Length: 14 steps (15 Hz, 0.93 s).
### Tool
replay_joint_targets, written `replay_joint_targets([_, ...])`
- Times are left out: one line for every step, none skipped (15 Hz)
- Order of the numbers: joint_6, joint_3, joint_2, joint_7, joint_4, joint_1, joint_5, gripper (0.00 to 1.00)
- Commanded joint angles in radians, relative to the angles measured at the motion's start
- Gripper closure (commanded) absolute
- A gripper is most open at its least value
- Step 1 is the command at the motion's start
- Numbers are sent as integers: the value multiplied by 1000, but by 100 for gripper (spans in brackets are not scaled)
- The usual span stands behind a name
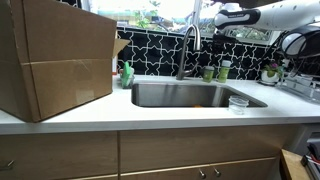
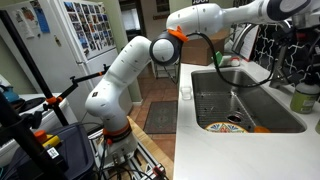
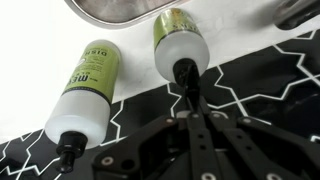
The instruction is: Slide the soap bottle a little forward, press the black soap nozzle downwards
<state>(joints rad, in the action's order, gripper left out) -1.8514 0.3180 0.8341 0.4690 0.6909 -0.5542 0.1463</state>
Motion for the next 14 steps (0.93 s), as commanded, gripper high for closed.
replay_joint_targets([44, -4, 51, -1, -19, -21, 5, 100])
replay_joint_targets([44, -4, 53, 0, -18, -23, 6, 100])
replay_joint_targets([44, -6, 54, 0, -16, -25, 8, 100])
replay_joint_targets([44, -7, 55, 0, -15, -27, 9, 100])
replay_joint_targets([40, -8, 56, 3, -16, -29, 11, 100])
replay_joint_targets([36, -8, 57, 7, -17, -30, 12, 100])
replay_joint_targets([33, -9, 57, 10, -20, -32, 14, 100])
replay_joint_targets([34, -10, 57, 8, -23, -34, 15, 100])
replay_joint_targets([35, -10, 57, 8, -24, -35, 15, 100])
replay_joint_targets([35, -9, 57, 7, -24, -34, 13, 100])
replay_joint_targets([37, -8, 58, 10, -20, -33, 11, 100])
replay_joint_targets([33, -8, 59, 14, -18, -32, 12, 100])
replay_joint_targets([33, -9, 59, 16, -14, -32, 14, 100])
replay_joint_targets([27, -8, 60, 20, -12, -31, 13, 100])
